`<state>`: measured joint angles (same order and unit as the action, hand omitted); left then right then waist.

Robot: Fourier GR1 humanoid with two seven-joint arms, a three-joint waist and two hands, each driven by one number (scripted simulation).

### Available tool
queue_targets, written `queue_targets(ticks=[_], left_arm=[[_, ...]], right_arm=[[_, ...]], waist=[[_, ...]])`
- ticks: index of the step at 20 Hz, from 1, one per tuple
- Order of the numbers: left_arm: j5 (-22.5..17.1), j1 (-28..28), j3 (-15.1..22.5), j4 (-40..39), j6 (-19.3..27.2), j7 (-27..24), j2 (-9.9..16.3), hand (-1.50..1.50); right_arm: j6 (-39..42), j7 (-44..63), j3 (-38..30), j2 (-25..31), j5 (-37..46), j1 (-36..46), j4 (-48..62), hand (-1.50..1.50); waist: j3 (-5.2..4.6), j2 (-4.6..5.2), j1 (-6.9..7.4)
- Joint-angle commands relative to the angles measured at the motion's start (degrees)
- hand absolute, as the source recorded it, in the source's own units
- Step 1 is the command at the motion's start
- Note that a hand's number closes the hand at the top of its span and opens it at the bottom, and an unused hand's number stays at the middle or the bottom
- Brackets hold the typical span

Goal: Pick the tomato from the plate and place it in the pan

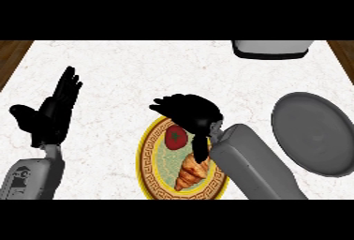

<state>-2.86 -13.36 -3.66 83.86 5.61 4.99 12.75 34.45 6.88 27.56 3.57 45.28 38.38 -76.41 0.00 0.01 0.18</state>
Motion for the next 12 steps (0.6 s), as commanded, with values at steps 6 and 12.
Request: queue_targets(ticks=[6,12], left_arm=[[0.5,0.6,-1.7,-1.0,-1.8,-2.7,-0.1,0.0],[-0.3,0.9,-2.4,1.9,-3.3,1.6,0.7,0.0]], right_arm=[[-1.1,-2.9,-1.3,-2.0,7.3,0.2,7.1,-1.5],[-4.7,1.8,5.2,-3.5,5.1,-1.0,6.9,-1.5]], waist=[[0.0,0.04,0.07],[0.0,-0.01,0.28]])
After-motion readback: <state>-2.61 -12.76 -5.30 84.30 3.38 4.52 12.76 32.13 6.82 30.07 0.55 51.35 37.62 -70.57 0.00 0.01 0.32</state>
